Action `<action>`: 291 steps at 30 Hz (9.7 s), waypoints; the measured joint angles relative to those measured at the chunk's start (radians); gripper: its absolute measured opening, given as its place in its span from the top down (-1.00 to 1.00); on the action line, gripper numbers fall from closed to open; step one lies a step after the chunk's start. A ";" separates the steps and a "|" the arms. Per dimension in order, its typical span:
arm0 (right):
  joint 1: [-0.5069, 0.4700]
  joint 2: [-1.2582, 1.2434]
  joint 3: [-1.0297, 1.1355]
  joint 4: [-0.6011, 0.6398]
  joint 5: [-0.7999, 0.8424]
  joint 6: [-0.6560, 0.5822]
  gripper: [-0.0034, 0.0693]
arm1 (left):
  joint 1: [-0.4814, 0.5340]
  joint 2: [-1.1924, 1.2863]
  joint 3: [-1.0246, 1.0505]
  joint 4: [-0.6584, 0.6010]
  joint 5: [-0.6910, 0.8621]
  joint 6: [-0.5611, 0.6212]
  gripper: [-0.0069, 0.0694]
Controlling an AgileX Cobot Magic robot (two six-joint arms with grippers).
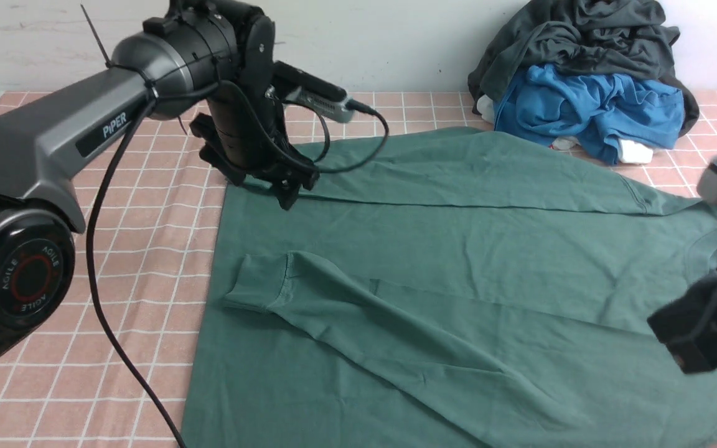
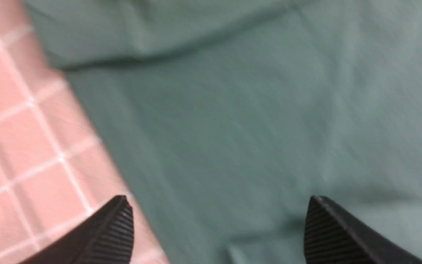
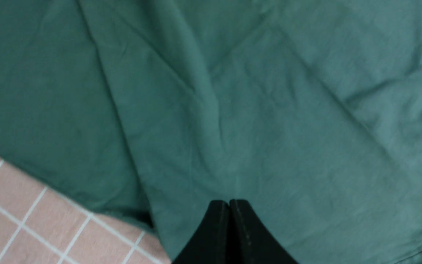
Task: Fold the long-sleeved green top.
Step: Use the left arm to clamp the cuff farthest from it, then use the left arm to drag and drop the cuff onto the cuff closest to the left arm, then use both arms simultaneously to clamp the lower edge of the clothing fabric, then use both arms to drag the lower edge of the fabric forward and fold it over the upper edge
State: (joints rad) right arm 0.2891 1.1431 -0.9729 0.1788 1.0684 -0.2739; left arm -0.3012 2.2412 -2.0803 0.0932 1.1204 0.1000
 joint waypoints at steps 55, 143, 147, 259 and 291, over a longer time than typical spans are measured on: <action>0.000 0.253 -0.080 0.009 0.020 -0.011 0.94 | 0.136 0.307 -0.213 -0.052 -0.306 -0.288 -0.28; 0.240 -0.102 -0.159 0.029 0.189 0.078 0.94 | -0.409 -0.802 1.262 -0.137 -0.046 0.212 -0.58; 0.240 -0.102 -0.159 0.029 0.189 0.071 0.94 | -0.494 -0.761 1.353 -0.011 -0.175 0.289 -0.58; 0.118 0.279 0.132 -0.328 -0.247 -0.456 0.87 | -0.092 -0.866 1.131 0.026 -0.092 0.126 0.77; -0.151 1.094 -0.910 -0.204 -0.049 -0.289 0.60 | 0.167 0.108 -0.045 -0.030 -0.039 0.258 0.74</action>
State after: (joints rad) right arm 0.1376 2.2376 -1.8832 -0.0252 1.0195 -0.5629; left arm -0.1337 2.3495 -2.1251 0.0633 1.0818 0.3577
